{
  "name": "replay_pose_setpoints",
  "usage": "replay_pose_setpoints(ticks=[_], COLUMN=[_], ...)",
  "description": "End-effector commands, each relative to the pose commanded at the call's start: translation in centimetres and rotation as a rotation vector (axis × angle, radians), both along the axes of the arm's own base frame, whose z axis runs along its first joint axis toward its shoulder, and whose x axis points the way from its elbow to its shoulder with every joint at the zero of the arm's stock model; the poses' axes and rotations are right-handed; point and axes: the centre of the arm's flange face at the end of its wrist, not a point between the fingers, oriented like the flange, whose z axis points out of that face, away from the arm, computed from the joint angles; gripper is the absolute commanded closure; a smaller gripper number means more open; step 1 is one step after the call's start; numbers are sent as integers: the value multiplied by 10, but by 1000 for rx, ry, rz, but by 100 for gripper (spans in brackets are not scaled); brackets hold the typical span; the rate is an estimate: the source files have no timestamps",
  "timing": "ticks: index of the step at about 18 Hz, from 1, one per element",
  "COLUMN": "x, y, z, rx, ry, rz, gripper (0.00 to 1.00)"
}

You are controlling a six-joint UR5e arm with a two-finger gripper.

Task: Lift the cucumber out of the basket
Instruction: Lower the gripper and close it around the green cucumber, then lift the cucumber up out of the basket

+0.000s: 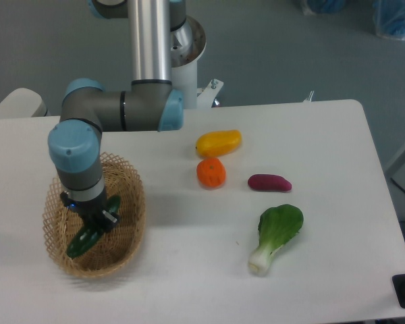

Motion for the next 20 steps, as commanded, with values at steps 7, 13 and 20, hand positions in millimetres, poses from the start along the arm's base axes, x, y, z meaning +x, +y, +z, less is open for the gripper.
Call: replay_pose_setpoints(ticks=[7, 13, 20], x=[-54, -109, -171], y=[-12, -41, -79], z=[16, 26, 25], rx=[20, 12, -8], ry=[47, 82, 114], rz=[-42, -95, -180], gripper=[89, 89, 89])
